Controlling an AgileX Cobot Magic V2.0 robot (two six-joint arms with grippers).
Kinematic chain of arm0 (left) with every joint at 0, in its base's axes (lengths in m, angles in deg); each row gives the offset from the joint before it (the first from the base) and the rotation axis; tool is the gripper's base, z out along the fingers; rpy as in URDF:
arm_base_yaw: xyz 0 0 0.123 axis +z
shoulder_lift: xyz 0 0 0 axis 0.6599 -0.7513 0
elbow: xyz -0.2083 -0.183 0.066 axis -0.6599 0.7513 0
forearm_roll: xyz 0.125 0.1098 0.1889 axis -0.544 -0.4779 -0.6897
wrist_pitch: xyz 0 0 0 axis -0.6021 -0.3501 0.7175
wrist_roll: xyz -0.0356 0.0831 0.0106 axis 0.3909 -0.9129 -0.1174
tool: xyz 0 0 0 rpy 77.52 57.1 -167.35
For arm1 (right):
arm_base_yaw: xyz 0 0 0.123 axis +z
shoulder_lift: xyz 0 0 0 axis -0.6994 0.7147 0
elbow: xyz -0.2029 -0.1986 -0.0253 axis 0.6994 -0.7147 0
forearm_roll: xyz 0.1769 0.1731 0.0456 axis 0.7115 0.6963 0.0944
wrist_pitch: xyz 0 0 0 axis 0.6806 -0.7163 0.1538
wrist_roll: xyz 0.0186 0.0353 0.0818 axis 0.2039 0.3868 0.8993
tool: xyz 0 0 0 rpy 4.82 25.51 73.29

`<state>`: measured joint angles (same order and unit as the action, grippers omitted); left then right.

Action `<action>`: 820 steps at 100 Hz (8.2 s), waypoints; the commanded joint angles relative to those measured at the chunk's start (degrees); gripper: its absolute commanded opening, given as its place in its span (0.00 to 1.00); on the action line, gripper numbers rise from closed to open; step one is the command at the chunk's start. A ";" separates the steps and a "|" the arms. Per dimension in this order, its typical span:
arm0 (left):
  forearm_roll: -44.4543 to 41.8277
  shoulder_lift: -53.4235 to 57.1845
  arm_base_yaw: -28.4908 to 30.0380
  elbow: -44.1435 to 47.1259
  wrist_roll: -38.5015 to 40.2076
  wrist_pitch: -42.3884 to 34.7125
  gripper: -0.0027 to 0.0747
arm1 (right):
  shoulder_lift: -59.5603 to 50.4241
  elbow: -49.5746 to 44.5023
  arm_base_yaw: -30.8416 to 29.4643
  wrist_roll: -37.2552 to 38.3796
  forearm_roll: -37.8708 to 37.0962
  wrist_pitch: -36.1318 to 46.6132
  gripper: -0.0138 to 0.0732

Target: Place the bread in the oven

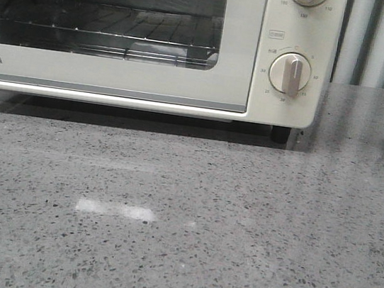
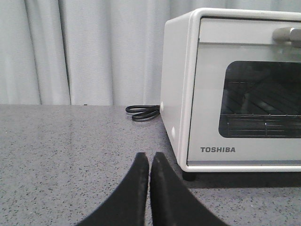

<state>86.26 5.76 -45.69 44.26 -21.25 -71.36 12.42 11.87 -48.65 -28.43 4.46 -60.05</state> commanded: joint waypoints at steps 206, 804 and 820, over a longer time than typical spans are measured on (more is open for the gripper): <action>17.36 -6.66 -3.97 -26.66 -4.34 9.77 0.01 | 8.52 32.31 0.75 1.25 11.52 -32.60 0.08; 2.44 -14.95 -39.68 -44.46 -9.95 5.14 0.01 | 46.65 64.67 23.85 -16.38 21.45 -69.80 0.08; 3.00 -14.95 -39.68 -44.46 -9.95 5.75 0.01 | 48.11 64.67 29.02 -18.85 21.70 -66.32 0.08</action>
<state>88.30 -8.25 -84.91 1.41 -31.61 -62.69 59.29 74.71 -22.03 -45.33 24.64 -131.41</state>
